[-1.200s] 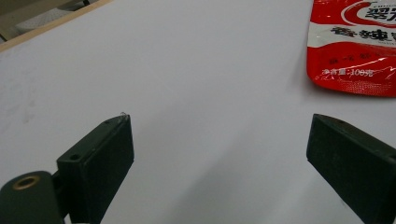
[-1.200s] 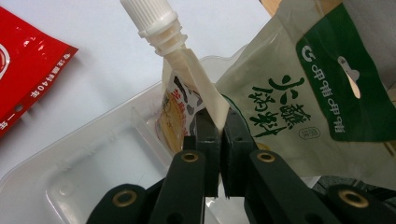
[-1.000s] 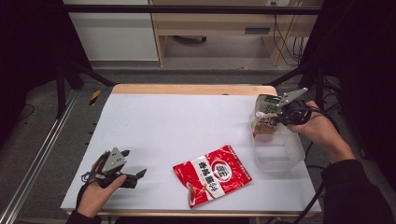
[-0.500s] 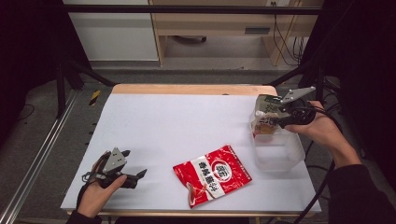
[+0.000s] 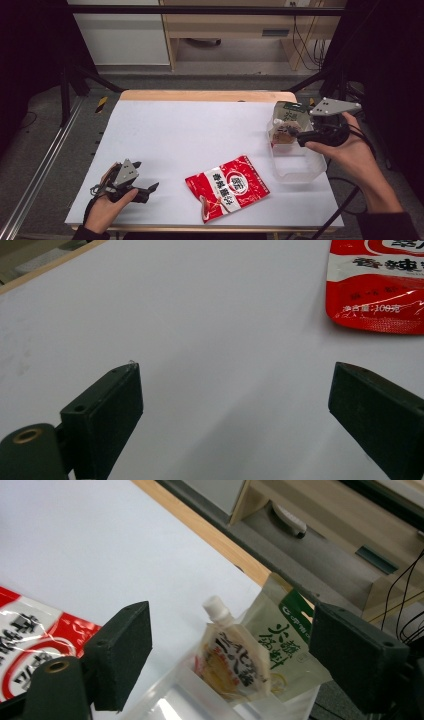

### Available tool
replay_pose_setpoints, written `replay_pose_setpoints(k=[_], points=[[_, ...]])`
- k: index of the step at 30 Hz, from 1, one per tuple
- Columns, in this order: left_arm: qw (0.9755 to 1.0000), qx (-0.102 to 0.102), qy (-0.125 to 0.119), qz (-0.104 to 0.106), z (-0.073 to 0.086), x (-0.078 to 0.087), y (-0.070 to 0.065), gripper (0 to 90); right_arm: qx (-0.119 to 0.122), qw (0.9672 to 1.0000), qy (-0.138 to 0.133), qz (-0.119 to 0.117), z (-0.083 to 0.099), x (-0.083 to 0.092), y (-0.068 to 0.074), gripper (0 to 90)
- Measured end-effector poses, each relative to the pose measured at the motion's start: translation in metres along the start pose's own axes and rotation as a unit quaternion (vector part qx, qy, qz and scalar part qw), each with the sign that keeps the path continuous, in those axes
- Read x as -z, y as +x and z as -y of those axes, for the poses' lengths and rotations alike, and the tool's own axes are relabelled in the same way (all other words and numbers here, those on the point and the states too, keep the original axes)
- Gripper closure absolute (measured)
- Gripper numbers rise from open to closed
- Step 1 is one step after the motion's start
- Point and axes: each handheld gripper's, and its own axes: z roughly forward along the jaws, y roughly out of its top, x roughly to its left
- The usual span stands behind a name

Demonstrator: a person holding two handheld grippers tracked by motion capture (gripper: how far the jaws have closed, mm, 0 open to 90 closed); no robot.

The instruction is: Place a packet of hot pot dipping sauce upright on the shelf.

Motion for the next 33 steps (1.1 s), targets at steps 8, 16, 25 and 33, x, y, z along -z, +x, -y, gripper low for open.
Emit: replay_pose_setpoints(k=[8,16,25,33], points=[[1.0000,-0.003,0.002,0.000,-0.001,-0.002,-0.002,7.0,-0.009,0.9996,-0.028,0.003,0.003,0.016,0.042,14.5],[0.9999,-0.014,0.003,-0.004,-0.003,-0.002,-0.005,6.9,-0.018,0.9991,-0.034,-0.016,0.014,0.008,0.085,20.0],[0.9999,-0.012,-0.006,-0.007,-0.006,-0.003,-0.005,6.9,-0.024,0.9987,-0.023,-0.039,0.019,-0.010,0.120,24.8],[0.9997,-0.022,-0.014,0.000,-0.013,-0.009,-0.014,6.9,-0.048,0.9977,-0.007,-0.047,0.034,-0.033,0.143,25.9]])
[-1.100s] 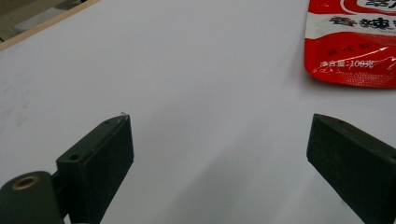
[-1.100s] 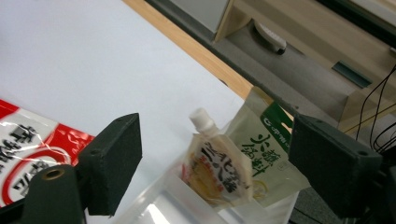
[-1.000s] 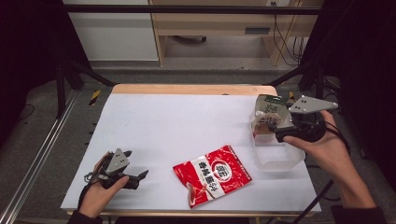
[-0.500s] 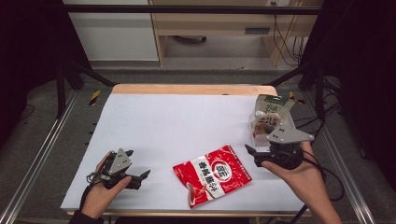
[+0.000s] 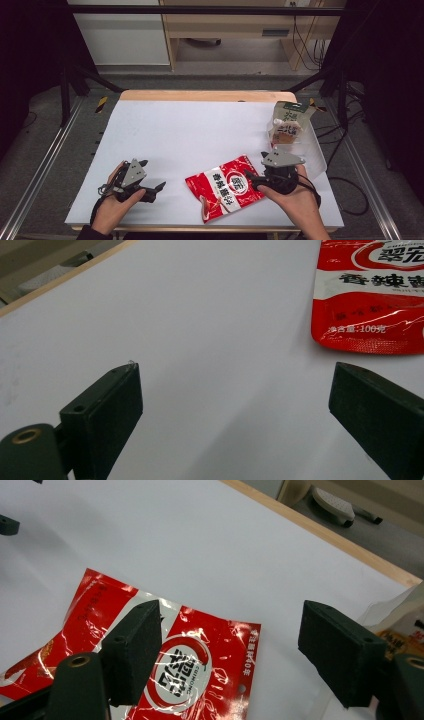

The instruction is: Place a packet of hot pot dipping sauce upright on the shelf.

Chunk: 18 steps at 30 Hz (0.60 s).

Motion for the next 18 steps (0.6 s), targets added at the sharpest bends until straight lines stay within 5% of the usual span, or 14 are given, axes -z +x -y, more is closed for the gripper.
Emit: replay_pose_setpoints(k=[9,18], points=[[0.9999,-0.010,0.000,0.007,-0.003,-0.004,-0.006,6.9,-0.028,0.9994,0.021,-0.002,0.029,-0.013,0.008,26.2],[0.9996,-0.020,0.000,0.020,-0.008,-0.013,-0.012,6.9,-0.081,0.9956,0.048,-0.002,0.066,-0.027,0.017,23.4]])
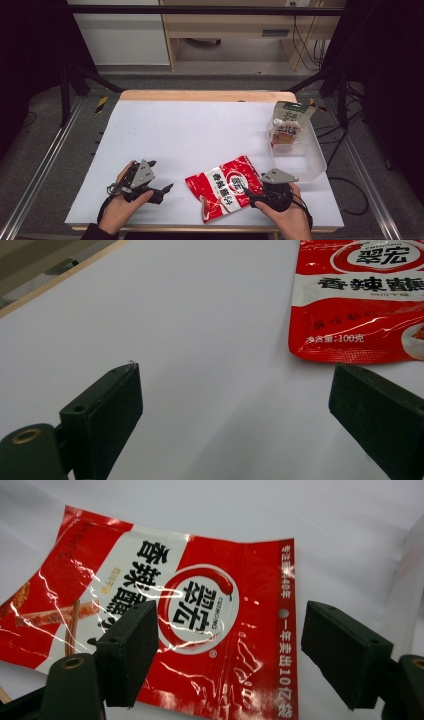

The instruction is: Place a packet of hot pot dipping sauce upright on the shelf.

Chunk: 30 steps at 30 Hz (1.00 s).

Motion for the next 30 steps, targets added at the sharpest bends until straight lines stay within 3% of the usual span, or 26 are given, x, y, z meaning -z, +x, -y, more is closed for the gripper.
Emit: replay_pose_setpoints(k=[6,12,16,20,30], points=[[1.0000,-0.002,-0.001,-0.002,0.000,0.001,0.000,6.9,-0.013,0.9998,0.007,0.009,0.010,-0.002,0.002,21.5],[1.0000,-0.001,0.000,-0.002,0.000,0.001,0.000,6.9,-0.011,0.9995,0.016,0.025,0.018,0.000,0.002,20.1],[1.0000,-0.003,0.001,-0.001,0.000,0.001,0.000,6.9,-0.017,0.9992,0.028,0.025,0.022,-0.001,-0.001,19.2],[1.0000,0.002,-0.002,-0.001,0.001,0.000,0.000,6.9,-0.039,0.9982,0.039,0.023,0.026,-0.002,-0.006,18.0],[1.0000,-0.001,0.003,0.001,0.001,0.000,0.001,6.9,-0.051,0.9973,0.053,0.006,0.028,-0.008,-0.010,18.6]])
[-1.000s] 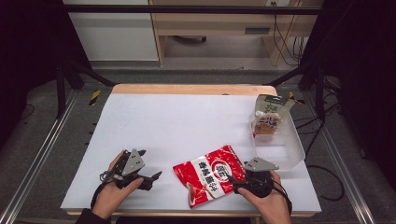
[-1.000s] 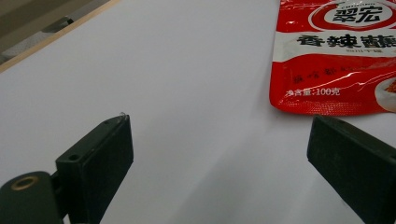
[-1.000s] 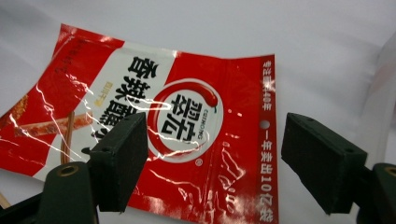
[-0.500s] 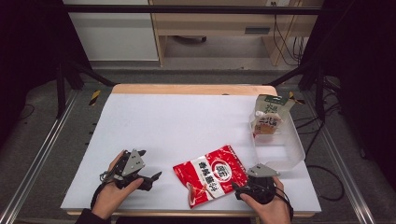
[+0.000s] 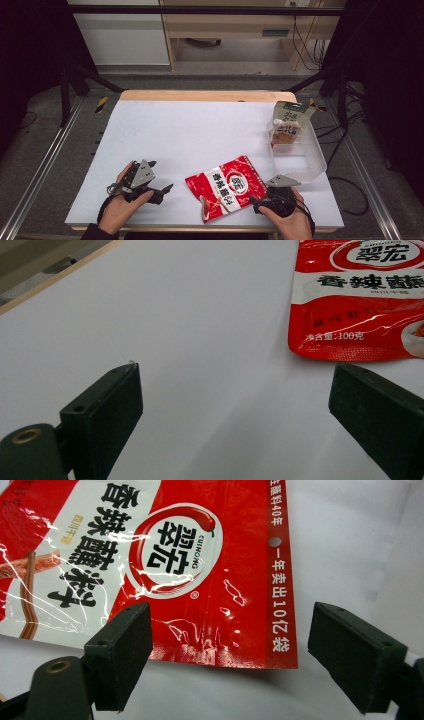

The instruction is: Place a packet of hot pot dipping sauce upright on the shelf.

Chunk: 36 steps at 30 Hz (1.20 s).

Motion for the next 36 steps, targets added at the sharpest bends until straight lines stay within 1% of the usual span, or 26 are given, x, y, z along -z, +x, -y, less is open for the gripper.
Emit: replay_pose_setpoints(k=[4,5,8,10,16,20,22,24,26,27,28,29,31,33,36], points=[[1.0000,-0.001,0.001,0.000,0.0000,-0.0004,-0.0004,6.9,-0.003,0.9999,0.011,-0.005,-0.0007,-0.0028,0.0009,18.6],[1.0000,-0.001,0.001,0.000,0.0000,-0.0005,-0.0004,6.9,0.000,0.9999,0.010,-0.006,-0.0006,-0.0038,0.0004,18.6],[1.0000,0.002,-0.001,0.001,0.0001,-0.0011,-0.0008,6.9,-0.006,0.9998,0.011,-0.015,-0.0009,-0.0042,0.0000,19.0],[1.0000,0.002,-0.002,0.001,0.0002,-0.0011,-0.0009,6.9,-0.006,0.9998,0.010,-0.016,-0.0009,-0.0042,-0.0001,19.1],[1.0000,0.003,-0.002,0.001,0.0004,-0.0011,-0.0005,6.9,-0.013,0.9997,-0.001,-0.021,-0.0021,-0.0019,0.0021,19.3],[1.0000,0.002,-0.001,0.001,0.0004,-0.0011,-0.0006,6.9,-0.019,0.9992,-0.018,-0.029,-0.0039,0.0019,0.0065,20.5],[1.0000,0.001,-0.001,0.001,0.0004,-0.0010,-0.0006,6.9,-0.017,0.9991,-0.024,-0.031,-0.0044,0.0033,0.0072,21.8],[1.0000,0.001,-0.001,0.000,0.0004,-0.0009,-0.0006,6.9,-0.018,0.9991,-0.024,-0.030,-0.0045,0.0038,0.0073,22.2],[1.0000,0.000,0.000,-0.001,0.0005,-0.0007,-0.0007,7.0,-0.022,0.9991,-0.021,-0.029,-0.0035,0.0042,0.0056,25.3],[1.0000,-0.001,0.001,-0.001,0.0005,-0.0006,-0.0006,7.0,-0.022,0.9991,-0.021,-0.029,-0.0035,0.0042,0.0056,25.3],[1.0000,-0.004,0.003,-0.001,0.0005,-0.0001,-0.0001,7.0,-0.022,0.9991,-0.019,-0.032,-0.0030,0.0048,0.0050,28.3],[1.0000,-0.004,0.003,-0.001,0.0005,0.0000,-0.0001,7.0,-0.028,0.9989,-0.014,-0.033,-0.0026,0.0054,0.0048,31.5],[1.0000,-0.003,0.004,-0.003,0.0008,0.0004,0.0003,7.0,-0.028,0.9989,-0.009,-0.037,-0.0025,0.0055,0.0048,34.5],[1.0000,-0.003,0.004,-0.003,0.0009,0.0005,0.0004,7.0,-0.029,0.9988,-0.006,-0.038,-0.0023,0.0053,0.0048,35.1],[1.0000,-0.003,0.003,-0.003,0.0009,0.0006,0.0003,7.1,-0.030,0.9990,-0.002,-0.032,-0.0015,0.0053,0.0034,36.8]])
